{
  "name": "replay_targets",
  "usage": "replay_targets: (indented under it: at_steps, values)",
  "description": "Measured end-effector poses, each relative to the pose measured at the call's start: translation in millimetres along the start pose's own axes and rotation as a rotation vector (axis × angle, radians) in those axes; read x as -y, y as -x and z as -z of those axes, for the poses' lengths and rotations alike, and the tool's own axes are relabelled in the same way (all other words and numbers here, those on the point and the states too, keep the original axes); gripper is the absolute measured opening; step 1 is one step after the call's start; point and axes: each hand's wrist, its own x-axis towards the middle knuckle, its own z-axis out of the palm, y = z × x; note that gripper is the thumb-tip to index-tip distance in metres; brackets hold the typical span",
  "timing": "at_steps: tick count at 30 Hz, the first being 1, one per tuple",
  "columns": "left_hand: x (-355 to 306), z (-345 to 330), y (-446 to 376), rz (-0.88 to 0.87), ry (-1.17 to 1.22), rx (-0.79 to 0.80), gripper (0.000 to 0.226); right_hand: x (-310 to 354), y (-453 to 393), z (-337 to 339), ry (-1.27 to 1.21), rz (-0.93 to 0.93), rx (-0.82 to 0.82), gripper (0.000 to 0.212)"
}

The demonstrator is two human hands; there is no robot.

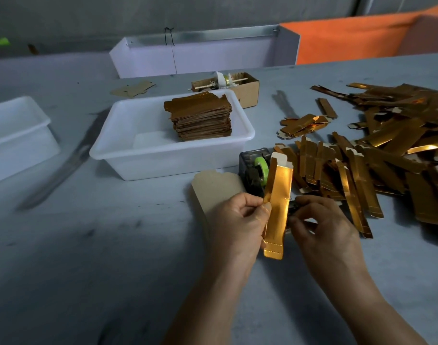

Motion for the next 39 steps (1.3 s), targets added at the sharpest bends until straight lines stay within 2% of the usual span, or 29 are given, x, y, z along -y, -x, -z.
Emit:
replay_targets:
  at_steps: [2, 4, 6, 10, 13, 16, 21, 25, 31, 39]
  values:
    - [0.9, 0.7, 2.8, -0.003, 0.006, -0.016, 0.005, -2.5, 2.7, 7.6, -0.116, -0.062, 0.002, 0.012]
    - [1.5, 1.7, 5.1, 0.003, 0.028, -0.030, 0.004, -1.3, 4.2, 19.2, -0.341, -0.170, 0.012, 0.012]
    - [-0.6, 2.5, 6.7, 0.037, 0.081, -0.023, 0.005, 4.9, 4.5, 35.5, -0.590, -0.266, 0.102, 0.012]
    - [-7.0, 2.3, 9.8, 0.139, 0.248, 0.053, 0.008, 22.8, 3.8, 60.4, -0.711, -0.176, 0.378, 0.017]
    - [-9.7, 3.4, 11.4, 0.133, 0.277, 0.087, 0.010, 32.0, -0.5, 61.4, -0.615, -0.032, 0.442, 0.023]
    - [-13.3, 5.6, 14.2, 0.121, 0.295, 0.120, 0.008, 34.2, -7.5, 60.1, -0.496, 0.072, 0.395, 0.017]
    - [-15.7, 7.8, 16.9, 0.095, 0.330, 0.175, 0.010, 30.4, -11.0, 55.7, -0.306, 0.183, 0.330, 0.027]
    - [-15.9, 7.8, 18.8, 0.088, 0.349, 0.192, 0.013, 30.2, -12.0, 52.8, -0.207, 0.191, 0.273, 0.048]
    - [-17.5, 13.4, 18.5, 0.104, 0.305, 0.300, 0.016, 29.3, -11.7, 46.5, -0.172, 0.136, 0.200, 0.038]
    - [-6.9, -0.4, 23.3, 0.000, 0.196, 0.059, 0.018, 37.5, -6.4, 42.1, 0.021, 0.174, 0.115, 0.031]
